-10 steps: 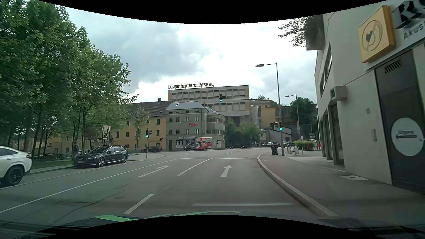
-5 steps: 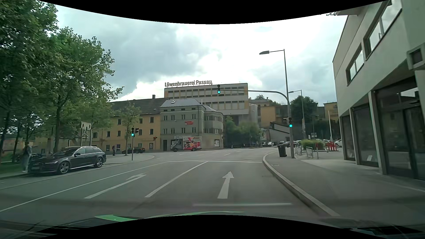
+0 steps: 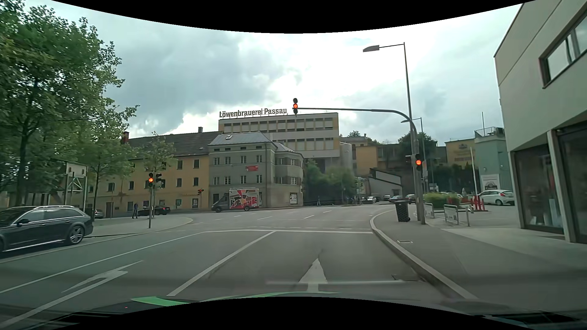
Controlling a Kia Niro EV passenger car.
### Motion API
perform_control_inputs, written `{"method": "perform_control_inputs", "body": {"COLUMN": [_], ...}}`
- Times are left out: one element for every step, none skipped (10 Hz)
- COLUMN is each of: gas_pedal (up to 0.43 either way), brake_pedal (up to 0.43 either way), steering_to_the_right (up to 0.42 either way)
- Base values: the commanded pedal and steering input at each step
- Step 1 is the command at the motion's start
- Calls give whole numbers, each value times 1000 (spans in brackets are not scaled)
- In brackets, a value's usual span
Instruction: Follow the waypoints while adhering to traffic rules and regulations
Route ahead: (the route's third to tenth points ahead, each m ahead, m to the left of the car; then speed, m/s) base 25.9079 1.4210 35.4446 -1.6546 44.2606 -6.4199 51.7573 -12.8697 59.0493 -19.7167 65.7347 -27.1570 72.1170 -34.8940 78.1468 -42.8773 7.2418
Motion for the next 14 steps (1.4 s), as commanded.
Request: {"method": "perform_control_inputs", "body": {"gas_pedal": [220, 0, 0, 0, 0, 0, 0, 0, 0, 0, 0, 0, 0, 0], "brake_pedal": [0, 0, 49, 299, 366, 372, 378, 378, 378, 378, 378, 384, 384, 390], "steering_to_the_right": [36, 36, 36, 36, 36, 36, 36, 36, 35, 35, 35, 35, 35, 35]}}
